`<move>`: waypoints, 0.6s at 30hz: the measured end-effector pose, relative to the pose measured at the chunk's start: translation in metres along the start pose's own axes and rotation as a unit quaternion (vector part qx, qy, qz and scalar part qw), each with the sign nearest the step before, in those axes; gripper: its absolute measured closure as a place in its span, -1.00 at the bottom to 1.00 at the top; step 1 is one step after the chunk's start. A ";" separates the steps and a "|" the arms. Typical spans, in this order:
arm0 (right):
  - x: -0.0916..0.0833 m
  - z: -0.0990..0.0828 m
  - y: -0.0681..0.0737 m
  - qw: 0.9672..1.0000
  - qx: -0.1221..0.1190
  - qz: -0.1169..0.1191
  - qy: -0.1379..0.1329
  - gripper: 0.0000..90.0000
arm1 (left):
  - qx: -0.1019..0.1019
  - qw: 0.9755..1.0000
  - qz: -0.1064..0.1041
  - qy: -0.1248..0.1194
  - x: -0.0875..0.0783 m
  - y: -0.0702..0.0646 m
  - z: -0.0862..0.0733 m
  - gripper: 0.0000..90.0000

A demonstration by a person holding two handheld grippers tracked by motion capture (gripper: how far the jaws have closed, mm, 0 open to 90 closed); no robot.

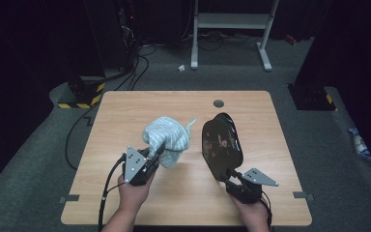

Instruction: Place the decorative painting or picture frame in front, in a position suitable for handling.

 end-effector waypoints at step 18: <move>0.009 -0.002 0.001 1.000 0.010 0.002 0.004 0.53 | 0.020 0.999 -0.032 -0.016 0.043 -0.029 0.021 0.73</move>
Point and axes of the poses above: each handheld gripper's, and its own axes: x roughly forward along the jaws, z roughly out of its top, y roughly to its left, the point moved 7 cm from there along x, roughly forward along the jaws, and after that the axes turned 8 degrees about -x, right-handed, at the moved point
